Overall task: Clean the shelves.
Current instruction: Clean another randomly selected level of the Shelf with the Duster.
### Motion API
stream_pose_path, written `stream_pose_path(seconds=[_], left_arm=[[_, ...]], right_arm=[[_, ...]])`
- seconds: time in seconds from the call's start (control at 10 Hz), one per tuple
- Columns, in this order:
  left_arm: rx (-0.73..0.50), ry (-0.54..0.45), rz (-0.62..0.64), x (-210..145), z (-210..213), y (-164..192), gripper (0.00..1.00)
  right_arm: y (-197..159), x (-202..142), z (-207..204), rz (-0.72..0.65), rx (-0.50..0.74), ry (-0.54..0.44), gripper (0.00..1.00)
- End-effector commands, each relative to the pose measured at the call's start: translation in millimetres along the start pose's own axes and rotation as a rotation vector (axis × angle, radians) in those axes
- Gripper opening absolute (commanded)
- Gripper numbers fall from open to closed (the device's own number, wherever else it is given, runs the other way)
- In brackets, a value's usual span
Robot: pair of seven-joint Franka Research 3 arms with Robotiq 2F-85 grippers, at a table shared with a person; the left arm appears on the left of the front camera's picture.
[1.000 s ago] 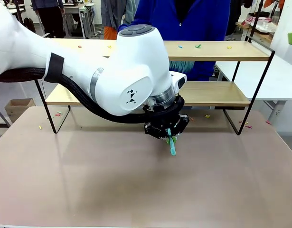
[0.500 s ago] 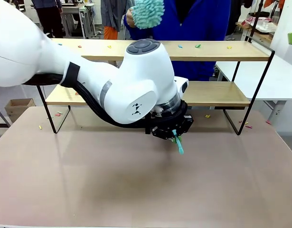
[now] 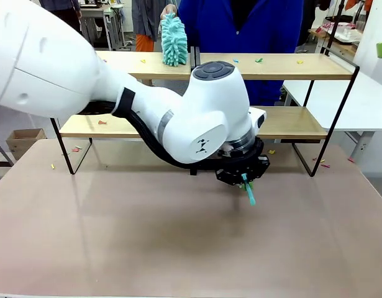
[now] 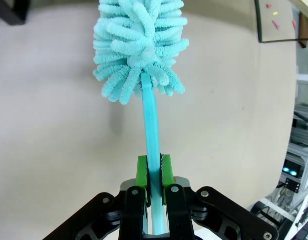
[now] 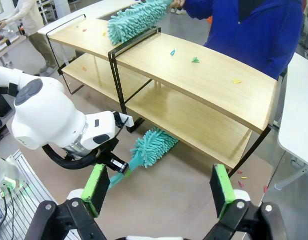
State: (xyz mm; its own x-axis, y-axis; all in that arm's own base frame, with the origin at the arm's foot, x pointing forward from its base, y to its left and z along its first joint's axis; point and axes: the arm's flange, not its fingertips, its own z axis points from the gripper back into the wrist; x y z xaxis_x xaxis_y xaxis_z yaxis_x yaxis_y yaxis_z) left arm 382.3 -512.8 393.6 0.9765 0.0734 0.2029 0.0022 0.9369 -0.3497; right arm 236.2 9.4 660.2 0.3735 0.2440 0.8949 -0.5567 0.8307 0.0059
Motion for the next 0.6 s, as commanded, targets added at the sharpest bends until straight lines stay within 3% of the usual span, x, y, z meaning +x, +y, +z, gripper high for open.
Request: stream_pose_path(seconds=[0.0, 0.3, 0.5], left_arm=[[-0.040, 0.009, -0.065, 13.0, -8.5, -22.7, 0.12], [-0.102, 0.019, -0.182, 28.1, -18.9, -55.5, 0.12], [-0.067, 0.049, -0.203, 34.4, -34.9, -76.3, 0.12]], right_arm=[[-0.3, -0.2, -0.3, -0.001, 0.004, -0.001, 1.00], [-0.3, -0.2, -0.3, -0.001, 0.004, -0.001, 1.00], [-0.3, -0.2, -0.3, -0.001, 0.004, -0.001, 1.00]])
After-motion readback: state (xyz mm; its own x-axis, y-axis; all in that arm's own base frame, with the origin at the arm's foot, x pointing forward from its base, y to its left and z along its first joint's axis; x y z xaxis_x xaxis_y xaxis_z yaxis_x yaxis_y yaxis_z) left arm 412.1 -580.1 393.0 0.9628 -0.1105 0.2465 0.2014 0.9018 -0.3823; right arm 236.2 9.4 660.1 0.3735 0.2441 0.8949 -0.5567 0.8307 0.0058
